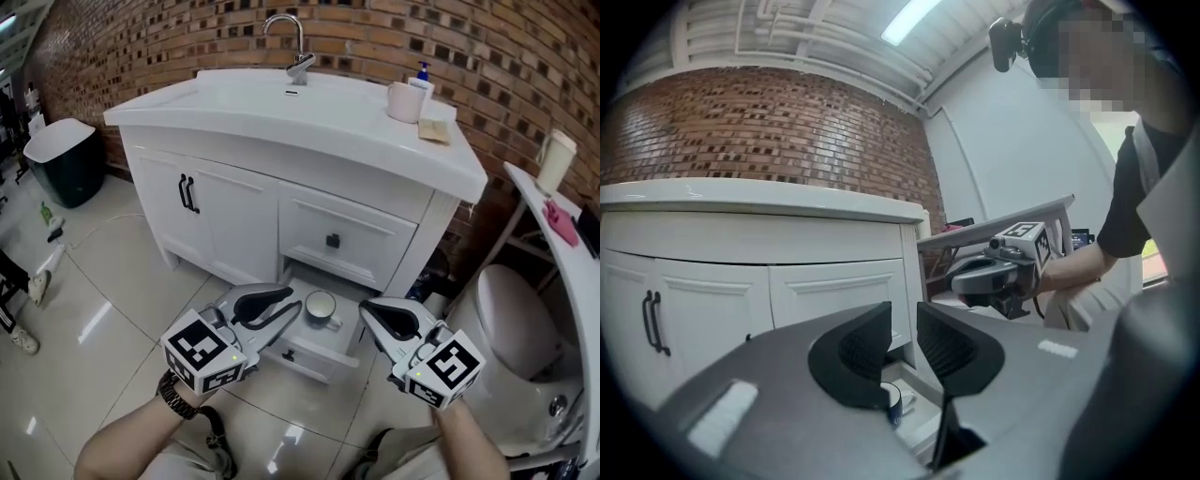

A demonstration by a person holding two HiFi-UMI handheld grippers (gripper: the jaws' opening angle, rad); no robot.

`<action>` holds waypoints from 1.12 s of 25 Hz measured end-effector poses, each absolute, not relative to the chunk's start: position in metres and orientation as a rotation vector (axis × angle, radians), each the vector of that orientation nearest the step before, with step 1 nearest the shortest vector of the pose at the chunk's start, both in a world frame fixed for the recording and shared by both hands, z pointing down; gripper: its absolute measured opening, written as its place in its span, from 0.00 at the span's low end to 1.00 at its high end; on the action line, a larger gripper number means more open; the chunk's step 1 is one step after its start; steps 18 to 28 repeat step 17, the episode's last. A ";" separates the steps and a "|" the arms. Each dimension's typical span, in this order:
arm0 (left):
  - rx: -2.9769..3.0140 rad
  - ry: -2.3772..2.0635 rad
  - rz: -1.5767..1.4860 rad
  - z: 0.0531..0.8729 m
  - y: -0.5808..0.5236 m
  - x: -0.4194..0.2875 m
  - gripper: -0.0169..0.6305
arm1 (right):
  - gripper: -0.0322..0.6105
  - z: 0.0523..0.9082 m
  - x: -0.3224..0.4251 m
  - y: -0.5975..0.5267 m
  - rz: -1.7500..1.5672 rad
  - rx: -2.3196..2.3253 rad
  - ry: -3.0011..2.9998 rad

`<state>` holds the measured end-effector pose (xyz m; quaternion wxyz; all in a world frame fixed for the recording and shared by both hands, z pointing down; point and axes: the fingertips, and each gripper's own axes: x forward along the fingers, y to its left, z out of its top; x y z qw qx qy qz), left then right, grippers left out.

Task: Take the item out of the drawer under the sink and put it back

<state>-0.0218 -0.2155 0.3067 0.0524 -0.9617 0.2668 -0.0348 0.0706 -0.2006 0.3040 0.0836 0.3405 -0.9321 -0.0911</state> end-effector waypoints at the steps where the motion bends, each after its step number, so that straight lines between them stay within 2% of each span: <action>1: -2.926 0.809 -0.118 0.309 -0.216 -0.020 0.19 | 0.05 0.303 0.073 -0.200 -0.269 1.029 -2.780; 14: -2.925 0.824 -0.150 0.314 -0.220 -0.009 0.17 | 0.05 0.291 0.109 -0.193 -0.263 1.146 -2.757; 28: -2.927 0.816 -0.165 0.316 -0.218 -0.005 0.17 | 0.05 0.287 0.112 -0.192 -0.280 1.151 -2.753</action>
